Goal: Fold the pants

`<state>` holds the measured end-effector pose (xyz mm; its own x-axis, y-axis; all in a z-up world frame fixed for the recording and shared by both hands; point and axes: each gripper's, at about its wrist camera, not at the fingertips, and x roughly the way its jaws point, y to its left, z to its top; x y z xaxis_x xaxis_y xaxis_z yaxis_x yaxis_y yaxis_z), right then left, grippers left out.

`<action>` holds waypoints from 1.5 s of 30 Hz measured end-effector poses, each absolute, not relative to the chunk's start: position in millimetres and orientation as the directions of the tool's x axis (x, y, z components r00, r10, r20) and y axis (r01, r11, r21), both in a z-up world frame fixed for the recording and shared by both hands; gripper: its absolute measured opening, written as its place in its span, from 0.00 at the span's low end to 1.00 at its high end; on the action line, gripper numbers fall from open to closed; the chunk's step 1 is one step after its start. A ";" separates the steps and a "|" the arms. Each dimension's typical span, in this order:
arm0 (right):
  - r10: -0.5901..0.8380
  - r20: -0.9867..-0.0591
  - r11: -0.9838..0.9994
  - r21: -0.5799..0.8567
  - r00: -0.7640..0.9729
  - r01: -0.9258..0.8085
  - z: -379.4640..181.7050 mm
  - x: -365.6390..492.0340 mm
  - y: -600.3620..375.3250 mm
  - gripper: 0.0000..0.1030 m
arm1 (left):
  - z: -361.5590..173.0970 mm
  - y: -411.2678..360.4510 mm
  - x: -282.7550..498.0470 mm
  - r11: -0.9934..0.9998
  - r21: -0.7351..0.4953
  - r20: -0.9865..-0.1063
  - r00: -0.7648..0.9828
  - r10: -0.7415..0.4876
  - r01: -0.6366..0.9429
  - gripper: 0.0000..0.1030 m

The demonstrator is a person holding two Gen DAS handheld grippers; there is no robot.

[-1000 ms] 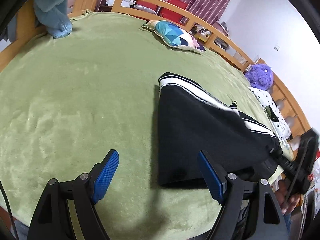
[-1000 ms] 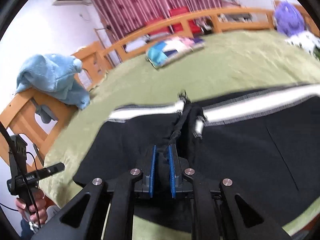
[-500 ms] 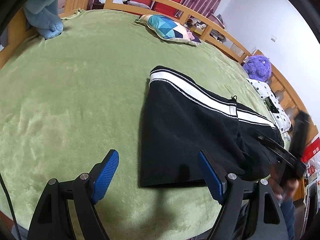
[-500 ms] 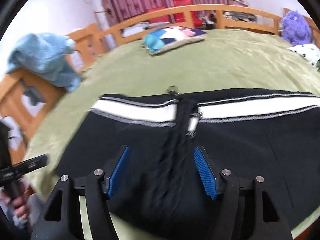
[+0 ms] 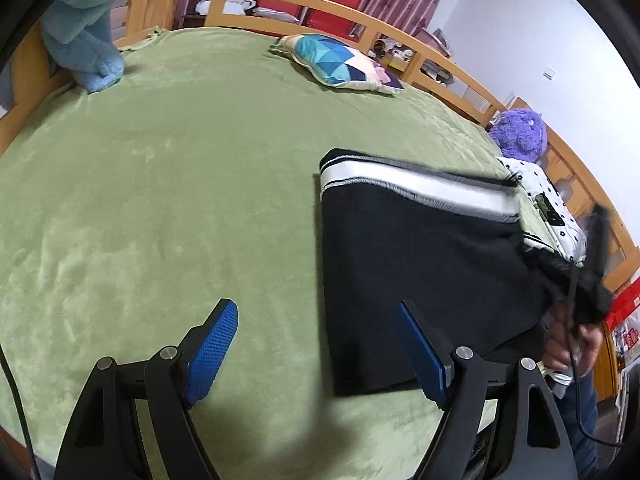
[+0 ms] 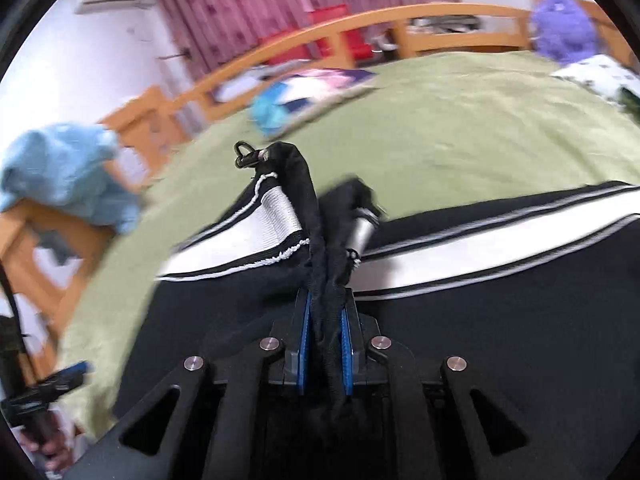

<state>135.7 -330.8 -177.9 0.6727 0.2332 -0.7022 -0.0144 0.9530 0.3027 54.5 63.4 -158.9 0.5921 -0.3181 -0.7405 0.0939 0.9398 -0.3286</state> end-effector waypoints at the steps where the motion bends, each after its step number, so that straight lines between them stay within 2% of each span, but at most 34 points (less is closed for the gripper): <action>1: 0.224 -0.744 0.954 0.301 0.629 0.016 -191.1 142.8 -337.8 0.24 | -159.4 59.8 56.2 0.938 -0.332 -0.738 0.592 -0.324 0.099 0.77; 2: 0.240 -0.792 0.949 0.314 0.562 0.036 -207.5 150.2 -341.6 0.29 | -159.9 54.8 58.0 0.937 -0.334 -0.737 0.590 -0.329 0.106 0.77; 3: 0.254 -0.816 0.947 0.318 0.519 0.036 -218.3 151.8 -342.2 0.29 | -160.8 49.3 60.5 0.937 -0.331 -0.738 0.587 -0.333 0.114 0.77; 5: 0.246 -0.813 0.955 0.298 0.527 0.014 -217.9 140.8 -342.4 0.31 | -162.3 40.4 64.0 0.943 -0.310 -0.750 0.578 -0.321 0.122 0.77; 8: 0.231 -0.768 0.955 0.296 0.598 0.011 -199.5 109.2 -359.8 0.52 | -163.1 30.8 69.5 0.959 -0.256 -0.765 0.582 -0.276 0.119 0.76; 10: 0.173 -0.747 0.963 0.266 0.642 0.049 -188.5 85.3 -378.3 0.59 | -165.3 25.9 77.4 0.968 -0.222 -0.780 0.575 -0.246 0.113 0.76; 14: 0.014 -0.757 0.982 0.134 0.653 0.135 -171.2 49.4 -417.4 0.59 | -168.5 21.7 92.8 0.966 -0.241 -0.784 0.567 -0.252 0.097 0.73; 17: -0.155 -0.728 0.970 0.017 0.668 0.243 -166.6 22.7 -460.0 0.59 | -172.3 17.4 107.7 0.965 -0.252 -0.783 0.571 -0.246 0.070 0.68; 18: -0.202 -0.716 0.960 -0.009 0.668 0.281 -165.4 17.3 -476.5 0.59 | -174.9 15.5 111.7 0.964 -0.258 -0.788 0.563 -0.251 0.069 0.63; 21: -0.243 -0.759 0.940 -0.032 0.604 0.338 -167.9 11.1 -515.3 0.59 | -184.3 12.0 127.3 0.957 -0.284 -0.803 0.532 -0.267 0.052 0.57; 24: -0.270 -0.761 0.919 -0.020 0.590 0.395 -174.3 -2.7 -544.3 0.59 | -195.4 9.3 137.2 0.950 -0.311 -0.814 0.504 -0.288 0.039 0.53; 32: -0.198 -0.774 0.863 0.153 0.601 0.482 -207.7 6.1 -605.7 0.62 | -210.7 -3.1 155.3 0.963 -0.255 -0.852 0.451 -0.267 0.089 0.57; 37: -0.064 -0.752 0.802 0.353 0.656 0.482 -232.6 31.5 -637.4 0.74 | -212.5 -3.8 168.4 0.959 -0.264 -0.871 0.403 -0.281 0.100 0.60; 40: -0.038 -0.721 0.789 0.403 0.692 0.463 -237.0 44.9 -645.7 0.82 | -213.7 -5.6 176.5 0.954 -0.278 -0.868 0.396 -0.300 0.113 0.61; 43: -0.052 -0.726 0.792 0.388 0.686 0.471 -240.2 62.3 -647.0 0.82 | -216.2 -8.7 182.1 0.949 -0.292 -0.857 0.407 -0.315 0.119 0.62; 44: -0.067 -0.730 0.796 0.372 0.680 0.478 -240.4 67.3 -645.4 0.79 | -215.9 -9.8 183.2 0.950 -0.290 -0.856 0.412 -0.312 0.118 0.62; 45: -0.080 -0.737 0.802 0.353 0.672 0.482 -239.4 71.4 -643.4 0.69 | -215.0 -11.4 183.3 0.951 -0.287 -0.853 0.420 -0.310 0.118 0.53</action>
<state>71.4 -643.4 -239.4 0.6716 -0.0795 -0.7367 0.4823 0.8017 0.3531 183.3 -11.4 -215.0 0.4203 -0.3100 -0.8528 0.1182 0.9505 -0.2873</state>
